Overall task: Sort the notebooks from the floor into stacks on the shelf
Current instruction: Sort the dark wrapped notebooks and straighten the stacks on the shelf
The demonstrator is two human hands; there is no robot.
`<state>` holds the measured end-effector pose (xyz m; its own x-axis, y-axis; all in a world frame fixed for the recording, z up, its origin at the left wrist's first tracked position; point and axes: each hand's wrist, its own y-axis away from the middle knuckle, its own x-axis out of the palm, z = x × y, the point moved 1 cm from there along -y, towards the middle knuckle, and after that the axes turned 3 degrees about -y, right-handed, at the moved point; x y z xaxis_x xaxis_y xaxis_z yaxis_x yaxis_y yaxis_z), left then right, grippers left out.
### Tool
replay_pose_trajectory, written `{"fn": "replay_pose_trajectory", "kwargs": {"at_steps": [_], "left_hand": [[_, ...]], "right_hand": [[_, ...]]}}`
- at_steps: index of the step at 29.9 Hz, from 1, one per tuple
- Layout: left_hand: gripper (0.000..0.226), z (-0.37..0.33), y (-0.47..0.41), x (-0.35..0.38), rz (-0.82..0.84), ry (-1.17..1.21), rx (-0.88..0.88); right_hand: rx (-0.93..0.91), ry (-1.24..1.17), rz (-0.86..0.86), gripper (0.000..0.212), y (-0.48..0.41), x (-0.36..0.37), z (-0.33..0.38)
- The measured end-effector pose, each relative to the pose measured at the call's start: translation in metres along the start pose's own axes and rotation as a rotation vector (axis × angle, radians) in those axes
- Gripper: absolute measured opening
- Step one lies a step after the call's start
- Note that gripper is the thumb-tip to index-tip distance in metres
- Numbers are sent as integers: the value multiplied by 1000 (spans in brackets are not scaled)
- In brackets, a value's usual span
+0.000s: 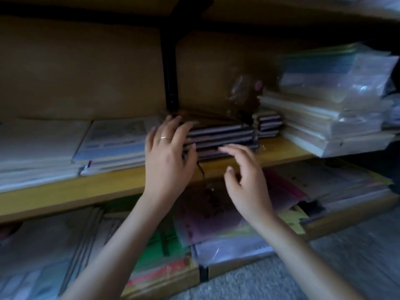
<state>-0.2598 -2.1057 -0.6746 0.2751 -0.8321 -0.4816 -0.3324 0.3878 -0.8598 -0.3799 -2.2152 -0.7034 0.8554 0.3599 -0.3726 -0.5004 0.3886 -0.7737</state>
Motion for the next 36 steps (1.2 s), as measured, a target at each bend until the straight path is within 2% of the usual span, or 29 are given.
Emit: {"fn": "replay_pose_trajectory", "kwargs": {"at_steps": [1,3,6,8,11,14,17,19,20,23,27,30,32,35,36], "left_hand": [[34,-7,15,-10,-41,30,75],[24,-19,52,-24,-9,108,223],[15,-16,115,-29,185,95,418],[12,0,162,-24,370,86,395],[20,24,240,-18,701,62,169],[42,37,313,-18,974,-34,-140],[66,38,360,-26,1149,-62,-725],[77,35,382,-32,1173,0,-1043],[79,34,391,-35,1164,28,-1109],[82,28,414,-43,1163,94,-1144],[91,22,417,-41,1089,125,-1285],[103,24,413,-37,1027,171,-1359],[88,26,411,-36,1021,206,-1326],[39,23,401,-39,944,361,-1298],[29,20,395,-42,906,439,-1272]], "right_hand": [[-35,-13,-61,33,13,0,1],[-52,-62,-58,25,44,2,1],[10,-109,88,17,102,10,-7],[122,-146,195,18,145,21,-14],[363,-191,394,26,208,39,-24],[619,-203,636,40,263,53,-31],[860,-217,876,35,308,64,-30],[991,-194,928,32,329,66,-24],[1045,-176,923,36,335,65,-20],[1211,-159,845,38,348,64,-13],[1429,-318,776,38,346,63,-9],[1475,-394,747,45,345,58,-13],[1501,-423,752,49,345,57,-15],[1555,-477,673,47,344,53,-18],[1581,-501,643,44,344,51,-19]]}}
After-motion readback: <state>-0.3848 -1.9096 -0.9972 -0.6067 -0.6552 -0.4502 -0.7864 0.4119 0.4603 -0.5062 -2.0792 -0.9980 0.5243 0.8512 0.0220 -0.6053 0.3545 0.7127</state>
